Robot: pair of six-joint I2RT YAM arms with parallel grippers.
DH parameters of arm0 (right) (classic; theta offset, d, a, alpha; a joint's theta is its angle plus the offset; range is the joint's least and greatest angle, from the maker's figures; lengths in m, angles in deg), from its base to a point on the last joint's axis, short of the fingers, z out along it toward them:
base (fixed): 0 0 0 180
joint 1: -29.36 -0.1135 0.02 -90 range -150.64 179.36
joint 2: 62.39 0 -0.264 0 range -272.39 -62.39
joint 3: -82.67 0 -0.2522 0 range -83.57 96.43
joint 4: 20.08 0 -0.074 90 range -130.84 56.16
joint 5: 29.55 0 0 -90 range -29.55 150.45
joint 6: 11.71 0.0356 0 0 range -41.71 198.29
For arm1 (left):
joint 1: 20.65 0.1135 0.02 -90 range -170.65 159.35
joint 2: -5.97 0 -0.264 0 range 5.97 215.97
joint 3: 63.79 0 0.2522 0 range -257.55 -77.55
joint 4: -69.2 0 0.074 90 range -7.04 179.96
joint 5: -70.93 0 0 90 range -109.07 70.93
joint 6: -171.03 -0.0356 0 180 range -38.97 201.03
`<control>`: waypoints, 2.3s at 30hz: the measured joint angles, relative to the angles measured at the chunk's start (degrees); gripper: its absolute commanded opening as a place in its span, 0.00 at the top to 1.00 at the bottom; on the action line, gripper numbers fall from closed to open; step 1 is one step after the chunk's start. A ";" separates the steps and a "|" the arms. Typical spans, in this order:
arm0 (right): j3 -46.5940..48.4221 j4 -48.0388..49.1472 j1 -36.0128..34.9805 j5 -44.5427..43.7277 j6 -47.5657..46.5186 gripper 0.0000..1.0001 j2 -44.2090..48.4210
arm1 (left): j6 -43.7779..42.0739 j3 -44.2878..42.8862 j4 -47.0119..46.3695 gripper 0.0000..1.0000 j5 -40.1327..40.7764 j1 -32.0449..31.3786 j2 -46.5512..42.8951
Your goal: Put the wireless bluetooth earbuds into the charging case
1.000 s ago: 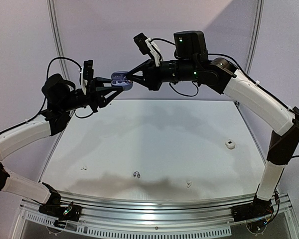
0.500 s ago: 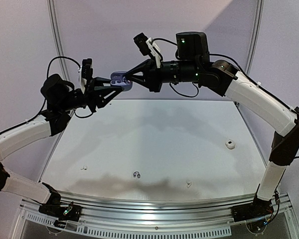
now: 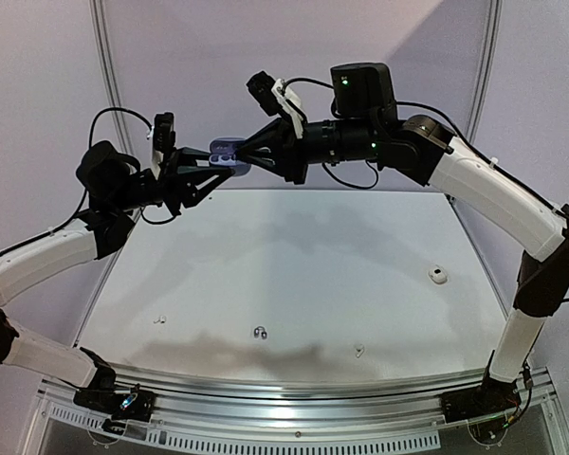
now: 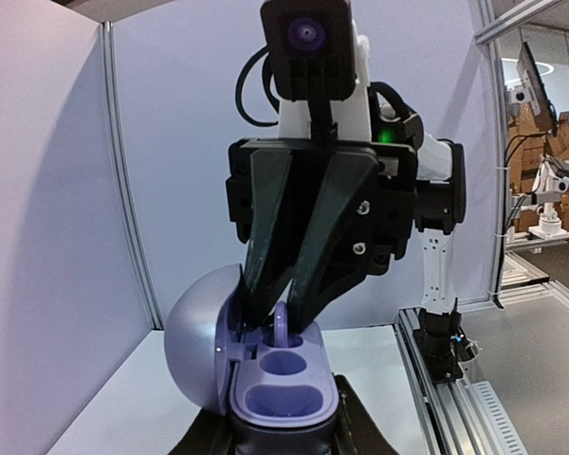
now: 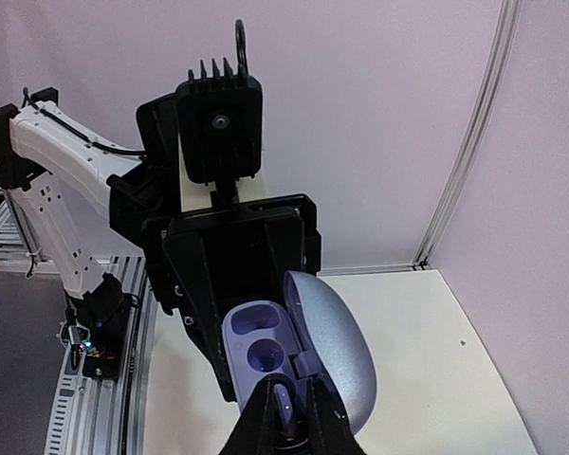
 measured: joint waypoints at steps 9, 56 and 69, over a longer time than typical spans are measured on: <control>-2.86 1.55 -0.28 -0.20 -0.39 0.76 1.40 | -0.96 0.11 0.20 1.00 -0.68 0.00 0.02; -11.65 -8.79 4.76 -7.82 23.39 0.43 -11.21 | -3.72 23.28 17.79 1.00 13.40 13.07 -27.71; -24.87 -0.70 -1.40 -8.52 20.72 0.47 -14.75 | -4.98 35.17 17.46 1.00 12.72 13.90 -38.66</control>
